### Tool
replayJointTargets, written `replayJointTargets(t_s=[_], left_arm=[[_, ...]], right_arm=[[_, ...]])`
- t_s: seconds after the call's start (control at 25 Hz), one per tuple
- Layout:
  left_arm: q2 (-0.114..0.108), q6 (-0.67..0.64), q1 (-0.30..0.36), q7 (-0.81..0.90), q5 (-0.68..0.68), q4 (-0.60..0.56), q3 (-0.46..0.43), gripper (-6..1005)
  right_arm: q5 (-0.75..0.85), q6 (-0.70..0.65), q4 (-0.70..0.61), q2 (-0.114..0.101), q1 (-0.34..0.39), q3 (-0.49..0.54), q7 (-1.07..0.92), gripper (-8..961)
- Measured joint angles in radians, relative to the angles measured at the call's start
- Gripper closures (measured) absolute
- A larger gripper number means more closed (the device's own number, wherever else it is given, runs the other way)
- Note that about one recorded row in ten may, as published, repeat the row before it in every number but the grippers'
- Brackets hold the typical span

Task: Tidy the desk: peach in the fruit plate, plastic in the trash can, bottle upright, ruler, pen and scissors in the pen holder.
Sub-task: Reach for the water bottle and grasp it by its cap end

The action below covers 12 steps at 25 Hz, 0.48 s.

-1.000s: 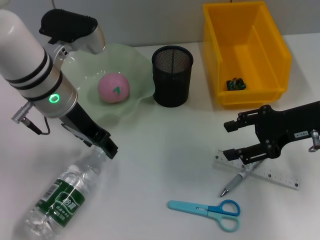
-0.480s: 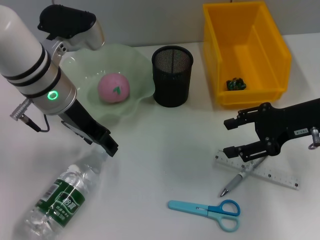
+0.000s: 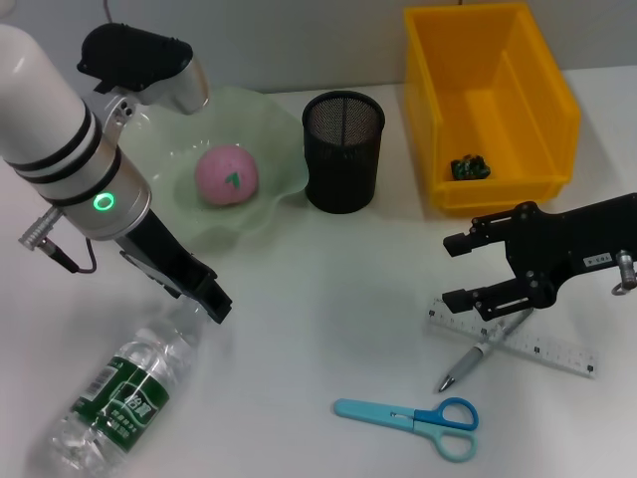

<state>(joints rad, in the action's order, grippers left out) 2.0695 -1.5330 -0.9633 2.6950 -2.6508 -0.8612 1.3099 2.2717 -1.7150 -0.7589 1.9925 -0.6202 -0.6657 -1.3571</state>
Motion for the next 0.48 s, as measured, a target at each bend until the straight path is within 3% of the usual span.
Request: replayJointTargets(t_s=[0.48], left_arm=[[0.001, 0.001, -0.001, -0.011, 0.000, 0.014, 0.002, 330]], right_arm=[[0.000, 0.000, 0.000, 0.004, -0.003, 0.000, -0.002, 212]])
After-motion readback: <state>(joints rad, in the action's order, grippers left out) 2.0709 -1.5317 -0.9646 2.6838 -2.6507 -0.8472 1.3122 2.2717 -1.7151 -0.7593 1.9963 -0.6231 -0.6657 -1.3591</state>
